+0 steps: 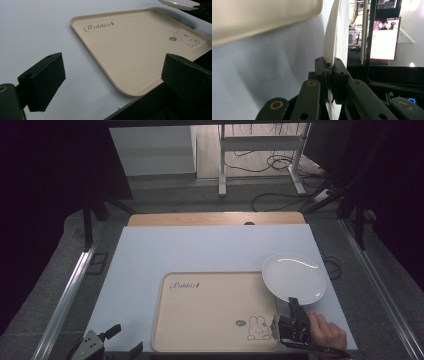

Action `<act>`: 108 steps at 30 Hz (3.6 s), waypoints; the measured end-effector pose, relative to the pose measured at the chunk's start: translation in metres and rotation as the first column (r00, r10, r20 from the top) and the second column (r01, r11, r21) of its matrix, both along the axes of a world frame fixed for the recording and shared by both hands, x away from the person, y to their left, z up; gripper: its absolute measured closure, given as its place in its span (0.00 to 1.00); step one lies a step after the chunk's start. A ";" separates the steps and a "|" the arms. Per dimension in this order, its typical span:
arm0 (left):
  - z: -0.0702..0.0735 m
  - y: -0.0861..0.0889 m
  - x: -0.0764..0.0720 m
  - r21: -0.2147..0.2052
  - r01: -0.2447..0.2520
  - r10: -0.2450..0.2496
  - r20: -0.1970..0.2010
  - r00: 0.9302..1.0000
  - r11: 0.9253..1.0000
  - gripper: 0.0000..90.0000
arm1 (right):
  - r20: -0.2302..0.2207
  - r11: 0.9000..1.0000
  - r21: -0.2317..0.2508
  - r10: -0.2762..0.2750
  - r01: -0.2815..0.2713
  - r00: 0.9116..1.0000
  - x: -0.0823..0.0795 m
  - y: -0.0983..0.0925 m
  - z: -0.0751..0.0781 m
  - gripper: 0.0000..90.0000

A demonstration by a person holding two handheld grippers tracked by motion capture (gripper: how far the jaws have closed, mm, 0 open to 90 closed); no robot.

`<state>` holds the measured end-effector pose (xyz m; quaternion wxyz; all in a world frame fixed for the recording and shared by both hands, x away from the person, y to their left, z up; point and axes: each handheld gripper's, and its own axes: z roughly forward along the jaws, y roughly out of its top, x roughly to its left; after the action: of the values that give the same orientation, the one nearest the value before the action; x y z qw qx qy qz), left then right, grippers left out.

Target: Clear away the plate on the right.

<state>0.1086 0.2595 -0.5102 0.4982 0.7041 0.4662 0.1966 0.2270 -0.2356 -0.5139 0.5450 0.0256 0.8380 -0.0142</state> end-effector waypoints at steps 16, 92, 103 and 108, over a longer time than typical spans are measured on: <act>0.000 0.000 0.000 0.000 0.001 -0.001 0.000 1.000 1.000 0.05 | 0.021 0.993 0.015 0.113 -0.113 0.993 -0.017 0.027 0.003 0.94; 0.000 0.000 0.001 0.000 0.001 -0.001 -0.002 1.000 1.000 0.05 | -0.019 0.910 -0.001 0.415 -0.415 0.910 -0.056 0.144 -0.027 0.93; 0.000 -0.001 0.000 0.001 0.001 -0.001 -0.001 1.000 1.000 0.05 | -0.056 0.906 0.008 0.422 -0.422 0.905 -0.057 0.148 -0.033 0.95; 0.000 -0.001 0.000 0.002 0.002 -0.002 -0.001 1.000 1.000 0.05 | -0.071 0.903 0.018 0.430 -0.430 0.900 -0.055 0.149 -0.035 0.96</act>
<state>0.1091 0.2588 -0.5102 0.4976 0.7050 0.4657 0.1962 0.1717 -0.0866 -0.5485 0.5037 -0.1598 0.8423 0.1060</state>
